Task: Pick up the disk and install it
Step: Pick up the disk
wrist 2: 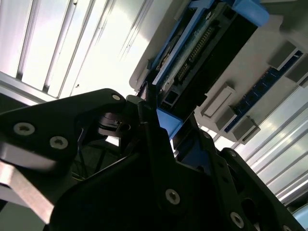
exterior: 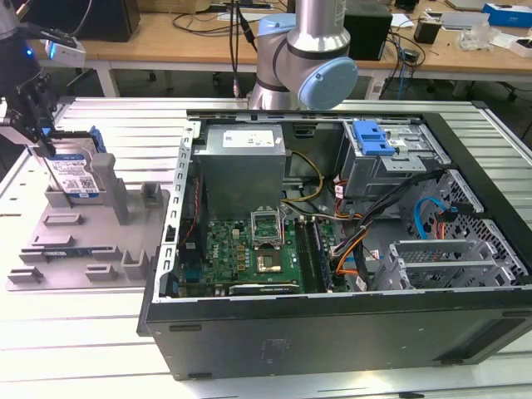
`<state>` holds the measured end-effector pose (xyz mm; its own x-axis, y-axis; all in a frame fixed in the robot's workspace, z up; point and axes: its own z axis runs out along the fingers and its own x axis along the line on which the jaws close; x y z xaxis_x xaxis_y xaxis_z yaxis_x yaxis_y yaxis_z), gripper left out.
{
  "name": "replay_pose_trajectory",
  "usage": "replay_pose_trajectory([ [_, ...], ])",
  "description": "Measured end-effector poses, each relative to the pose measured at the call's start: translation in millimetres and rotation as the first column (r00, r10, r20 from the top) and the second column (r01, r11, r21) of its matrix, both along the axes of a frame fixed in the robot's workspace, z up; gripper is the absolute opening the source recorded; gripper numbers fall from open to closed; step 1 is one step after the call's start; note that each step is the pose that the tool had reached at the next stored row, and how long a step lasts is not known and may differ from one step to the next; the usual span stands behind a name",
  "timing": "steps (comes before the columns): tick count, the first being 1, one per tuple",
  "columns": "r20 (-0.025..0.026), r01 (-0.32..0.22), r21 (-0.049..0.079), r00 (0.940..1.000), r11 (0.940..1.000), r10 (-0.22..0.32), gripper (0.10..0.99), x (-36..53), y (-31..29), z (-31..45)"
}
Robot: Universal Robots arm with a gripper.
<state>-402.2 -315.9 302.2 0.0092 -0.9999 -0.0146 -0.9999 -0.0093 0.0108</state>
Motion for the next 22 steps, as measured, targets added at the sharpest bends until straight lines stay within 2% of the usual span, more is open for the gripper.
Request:
replay_pose_trajectory([
  [4, -0.0002, 0.0, 0.0, 1.0, 1.0, 0.0, 0.369, 0.0, 0.0, 6.3],
  [6, -0.0002, 0.0, 0.0, 1.0, 1.0, 0.0, 0.369, 0.0, 0.0, 13.8],
  [15, -0.0003, 0.0, 0.0, 1.0, 1.0, 0.0, 0.369, 0.0, 0.0, 36.3],
  [16, -0.0002, 0.0, 0.0, 1.0, 1.0, 0.0, 0.369, 0.0, 0.0, 40.5],
  [17, -0.0002, 0.0, 0.0, 1.0, 1.0, 0.0, 0.369, 0.0, 0.0, 49.8],
  [22, -0.0002, 0.0, 0.0, 1.0, 1.0, 0.0, 0.369, 0.0, 0.0, 67.9],
])
